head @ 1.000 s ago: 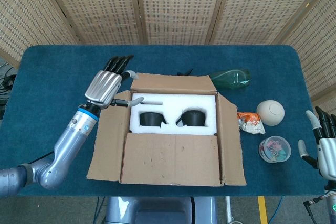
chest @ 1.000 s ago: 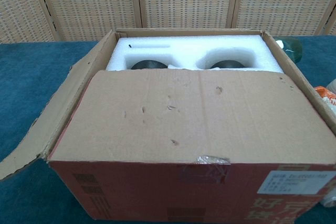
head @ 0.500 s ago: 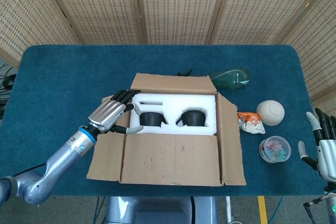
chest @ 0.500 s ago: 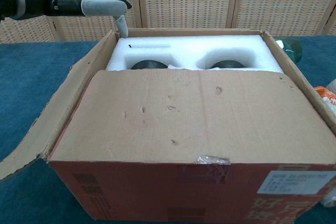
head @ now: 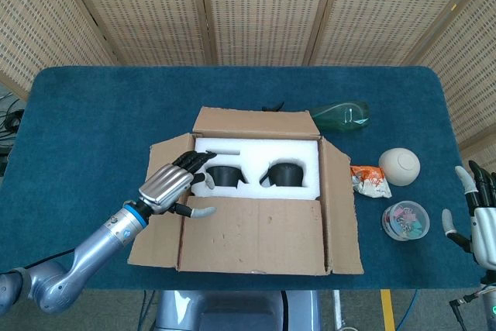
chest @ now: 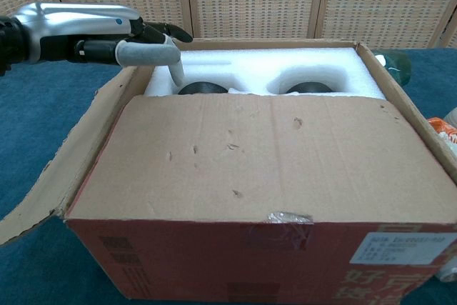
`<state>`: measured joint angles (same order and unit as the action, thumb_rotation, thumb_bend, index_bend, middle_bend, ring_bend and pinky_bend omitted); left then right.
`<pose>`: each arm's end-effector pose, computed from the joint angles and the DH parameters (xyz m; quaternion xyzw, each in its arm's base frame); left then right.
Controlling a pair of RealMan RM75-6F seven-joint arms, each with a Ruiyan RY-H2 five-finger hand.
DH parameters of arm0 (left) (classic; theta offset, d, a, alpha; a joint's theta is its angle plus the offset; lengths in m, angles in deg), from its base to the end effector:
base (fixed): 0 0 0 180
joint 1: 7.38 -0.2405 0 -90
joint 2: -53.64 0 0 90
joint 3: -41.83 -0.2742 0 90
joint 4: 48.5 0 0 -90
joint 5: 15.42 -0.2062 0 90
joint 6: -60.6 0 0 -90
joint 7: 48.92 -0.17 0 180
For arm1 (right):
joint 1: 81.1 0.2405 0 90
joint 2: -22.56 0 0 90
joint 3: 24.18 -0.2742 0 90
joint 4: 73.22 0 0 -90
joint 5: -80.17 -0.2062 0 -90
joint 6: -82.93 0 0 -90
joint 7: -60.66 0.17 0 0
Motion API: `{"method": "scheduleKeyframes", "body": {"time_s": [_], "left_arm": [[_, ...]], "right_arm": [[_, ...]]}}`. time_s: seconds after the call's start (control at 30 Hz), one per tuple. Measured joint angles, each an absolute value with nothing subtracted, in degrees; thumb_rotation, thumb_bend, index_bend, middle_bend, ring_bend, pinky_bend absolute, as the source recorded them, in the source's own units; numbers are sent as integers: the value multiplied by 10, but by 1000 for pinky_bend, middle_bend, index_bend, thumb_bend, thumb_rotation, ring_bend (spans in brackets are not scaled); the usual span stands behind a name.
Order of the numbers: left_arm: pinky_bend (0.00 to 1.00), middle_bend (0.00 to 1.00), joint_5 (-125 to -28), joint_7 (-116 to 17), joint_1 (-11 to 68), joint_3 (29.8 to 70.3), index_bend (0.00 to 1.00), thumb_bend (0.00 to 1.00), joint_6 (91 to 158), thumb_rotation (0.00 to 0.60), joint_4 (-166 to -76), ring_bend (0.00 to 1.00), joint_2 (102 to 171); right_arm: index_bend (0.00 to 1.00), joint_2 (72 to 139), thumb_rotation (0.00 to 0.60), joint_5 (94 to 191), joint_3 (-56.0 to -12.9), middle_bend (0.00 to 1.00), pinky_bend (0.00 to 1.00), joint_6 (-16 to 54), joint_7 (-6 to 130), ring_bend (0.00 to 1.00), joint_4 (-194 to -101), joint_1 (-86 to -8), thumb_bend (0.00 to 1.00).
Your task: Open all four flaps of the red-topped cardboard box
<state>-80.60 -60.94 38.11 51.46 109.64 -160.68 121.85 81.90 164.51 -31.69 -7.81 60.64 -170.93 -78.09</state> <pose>-0.0891 0.3295 0.0465 -0.7769 -0.4089 -0.3911 0.2760 -0.3080 -0.2109 0.2195 0.5441 -0.3505 0.4336 0.6269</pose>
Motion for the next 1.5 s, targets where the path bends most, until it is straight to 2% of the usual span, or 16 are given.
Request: {"method": "scheduleKeyframes", "body": {"time_s": [0.5,0.9,1.13,1.5], "left_arm": [[0,0,-800,-684,391,494,378,125,1121,84,-1612,0,1242],[0,0,-761,-711,410,490,422,126,1117,85,-1634,0,1246],[0,0,-763,-642,402,503,423,137,1113,84,-1644,0,1234],[0,0,-826,-428,370,532,421,142,1083,84,-1665,0,1177]], "right_arm": [[25,817,600,1643,-318,11,0,-83,624,0,-1697,-787,517],[25,817,600,1641,-321,11,0,-87,631,0,-1691,-790,517],[25,818,600,1642,-323,11,0,-85,629,0,-1692,-789,517],[25,821,600,1641,-325,11,0,-78,614,0,-1699,-783,517]]}}
